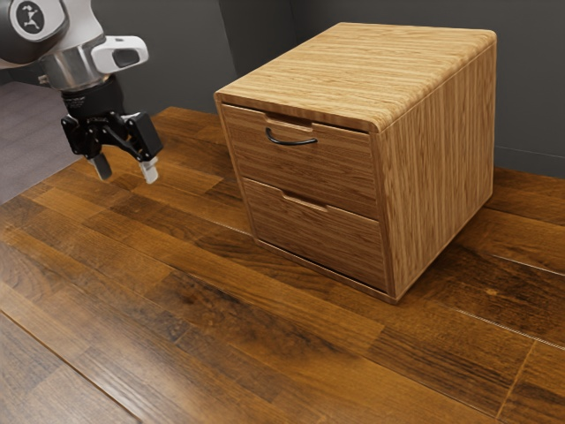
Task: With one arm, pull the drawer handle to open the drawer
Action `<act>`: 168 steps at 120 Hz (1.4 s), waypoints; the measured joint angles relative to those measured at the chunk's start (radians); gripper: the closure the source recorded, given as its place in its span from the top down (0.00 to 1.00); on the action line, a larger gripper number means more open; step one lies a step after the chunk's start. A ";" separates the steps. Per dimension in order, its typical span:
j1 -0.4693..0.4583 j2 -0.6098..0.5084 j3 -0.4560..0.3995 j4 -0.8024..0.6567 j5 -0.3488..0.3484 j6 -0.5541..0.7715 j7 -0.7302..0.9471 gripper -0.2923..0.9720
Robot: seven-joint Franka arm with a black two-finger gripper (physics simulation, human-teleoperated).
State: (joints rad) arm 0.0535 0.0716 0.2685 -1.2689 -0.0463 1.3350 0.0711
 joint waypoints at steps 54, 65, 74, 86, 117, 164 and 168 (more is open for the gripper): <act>0.091 -0.029 -0.151 0.277 -0.135 -0.033 0.003 0.77; -0.010 -0.025 -0.154 0.276 -0.140 -0.031 0.003 0.77; -0.081 -0.027 -0.155 0.275 -0.141 -0.037 0.003 0.77; -0.119 -0.025 -0.152 0.222 -0.116 -0.059 0.003 0.77; -0.052 0.056 -0.158 0.016 -0.048 -0.073 0.085 0.77; -0.050 -0.569 -0.295 -0.829 0.127 0.355 0.361 0.77; -0.050 -0.576 -0.297 -0.837 0.137 0.392 0.420 0.77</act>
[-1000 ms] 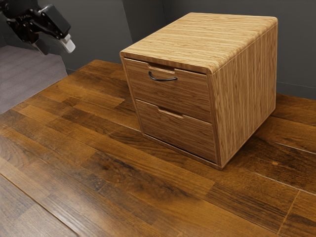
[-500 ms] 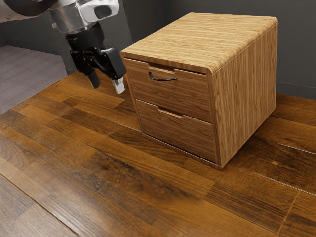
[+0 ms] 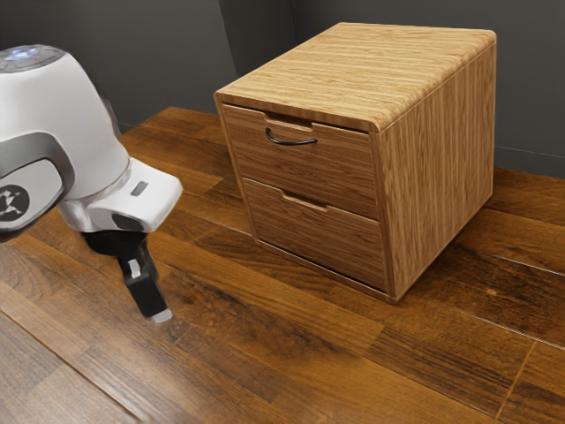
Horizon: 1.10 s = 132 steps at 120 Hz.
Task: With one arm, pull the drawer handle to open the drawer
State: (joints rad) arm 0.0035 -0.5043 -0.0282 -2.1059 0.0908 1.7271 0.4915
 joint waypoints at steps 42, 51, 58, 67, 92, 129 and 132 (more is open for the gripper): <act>0.008 0.018 -0.001 -0.003 0.074 0.304 0.395 0.77; 0.008 0.054 -0.002 0.016 0.089 0.359 0.445 0.77; 0.007 0.086 -0.002 0.042 0.097 0.398 0.483 0.77; 0.005 0.124 -0.002 0.081 0.105 0.439 0.531 0.77; -0.002 0.203 0.000 0.103 0.115 0.552 0.645 0.77; 0.002 0.331 0.005 0.201 0.117 0.695 0.757 0.77; 0.002 0.337 0.005 0.203 0.117 0.701 0.764 0.77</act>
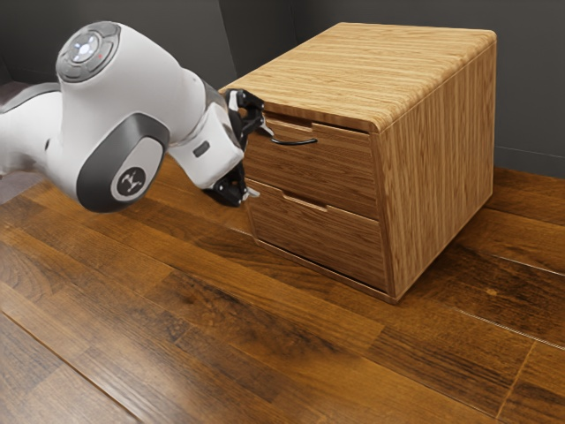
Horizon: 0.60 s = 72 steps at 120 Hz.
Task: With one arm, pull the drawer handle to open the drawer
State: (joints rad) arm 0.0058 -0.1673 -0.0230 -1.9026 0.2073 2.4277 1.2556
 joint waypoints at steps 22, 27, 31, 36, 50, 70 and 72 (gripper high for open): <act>0.000 0.028 0.000 0.008 -0.002 0.028 0.041 0.77; 0.001 0.030 0.000 0.010 -0.003 0.032 0.049 0.77; 0.002 0.030 0.001 0.011 -0.004 0.035 0.055 0.77; 0.004 0.031 0.002 0.013 -0.005 0.037 0.062 0.77; 0.008 0.038 0.008 0.014 -0.007 0.043 0.078 0.77; 0.008 0.072 0.011 0.037 -0.010 0.048 0.096 0.77; 0.008 0.074 0.011 0.040 -0.011 0.049 0.097 0.77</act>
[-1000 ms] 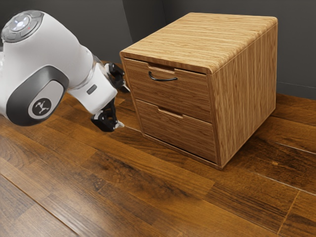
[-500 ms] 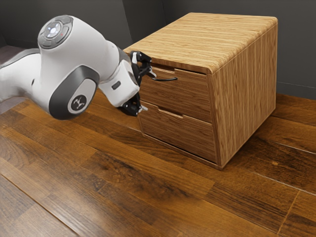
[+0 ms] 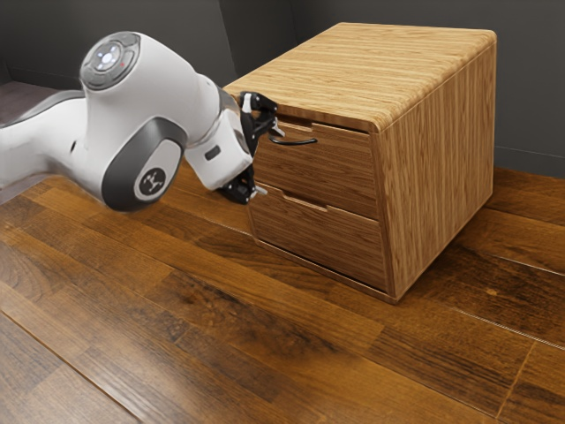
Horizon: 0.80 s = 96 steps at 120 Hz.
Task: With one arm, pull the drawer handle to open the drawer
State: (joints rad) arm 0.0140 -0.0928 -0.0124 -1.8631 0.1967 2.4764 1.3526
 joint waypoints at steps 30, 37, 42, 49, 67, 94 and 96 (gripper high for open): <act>0.013 0.031 0.000 0.018 -0.011 0.019 0.014 0.77; 0.019 0.042 0.000 0.023 -0.012 0.022 0.015 0.77; 0.023 0.049 0.000 0.027 -0.013 0.024 0.016 0.77; 0.029 0.057 0.000 0.032 -0.014 0.026 0.016 0.77; 0.038 0.061 -0.001 0.035 -0.023 0.032 0.018 0.77; 0.029 0.068 -0.003 0.035 -0.031 0.041 0.018 0.77; 0.029 0.070 -0.003 0.035 -0.032 0.041 0.018 0.77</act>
State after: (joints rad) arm 0.0425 -0.0233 -0.0154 -1.8285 0.1648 2.5176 1.3710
